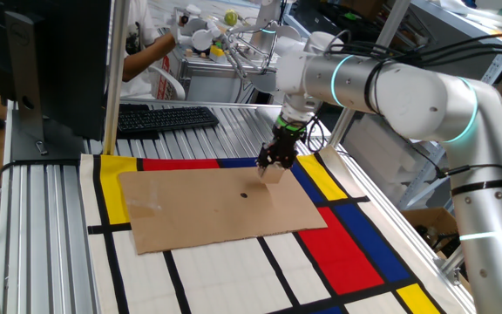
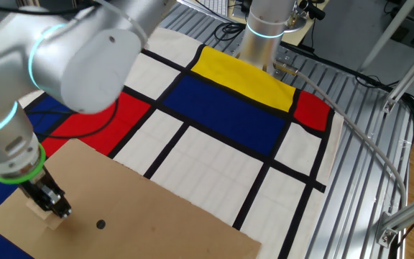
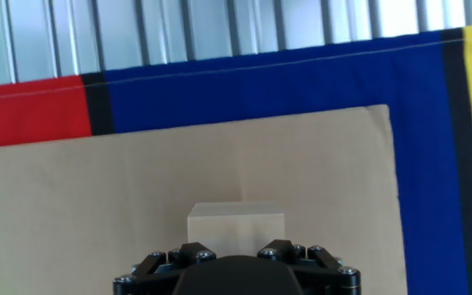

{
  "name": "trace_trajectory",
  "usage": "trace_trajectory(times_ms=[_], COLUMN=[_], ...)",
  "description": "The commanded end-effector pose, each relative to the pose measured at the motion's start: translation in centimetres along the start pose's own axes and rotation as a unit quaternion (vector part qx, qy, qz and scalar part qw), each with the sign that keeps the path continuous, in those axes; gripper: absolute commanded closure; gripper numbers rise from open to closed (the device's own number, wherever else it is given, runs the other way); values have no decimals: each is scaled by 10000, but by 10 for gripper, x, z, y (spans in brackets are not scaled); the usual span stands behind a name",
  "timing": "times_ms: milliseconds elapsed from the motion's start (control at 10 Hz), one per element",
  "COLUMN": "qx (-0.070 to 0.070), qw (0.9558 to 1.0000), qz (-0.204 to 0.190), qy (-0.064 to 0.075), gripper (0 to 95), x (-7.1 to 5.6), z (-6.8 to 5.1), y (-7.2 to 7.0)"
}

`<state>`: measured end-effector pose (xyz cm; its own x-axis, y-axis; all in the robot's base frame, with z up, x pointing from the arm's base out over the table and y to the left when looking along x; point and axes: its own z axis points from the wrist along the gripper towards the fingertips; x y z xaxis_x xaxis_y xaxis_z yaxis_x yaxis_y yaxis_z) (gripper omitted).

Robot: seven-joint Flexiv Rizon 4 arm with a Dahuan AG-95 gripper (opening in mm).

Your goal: Grab the block and place it at the designated location

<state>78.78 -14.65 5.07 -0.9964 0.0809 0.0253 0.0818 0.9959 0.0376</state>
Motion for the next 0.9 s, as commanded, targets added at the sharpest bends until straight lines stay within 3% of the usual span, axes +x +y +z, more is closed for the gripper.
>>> trace_trajectory(times_ms=[100, 900], qx=[0, 14], qw=[10000, 9997], qz=[47, 229], qy=[-18, -26], gripper=[950, 950], x=[6, 26], z=[0, 5], y=[5, 24])
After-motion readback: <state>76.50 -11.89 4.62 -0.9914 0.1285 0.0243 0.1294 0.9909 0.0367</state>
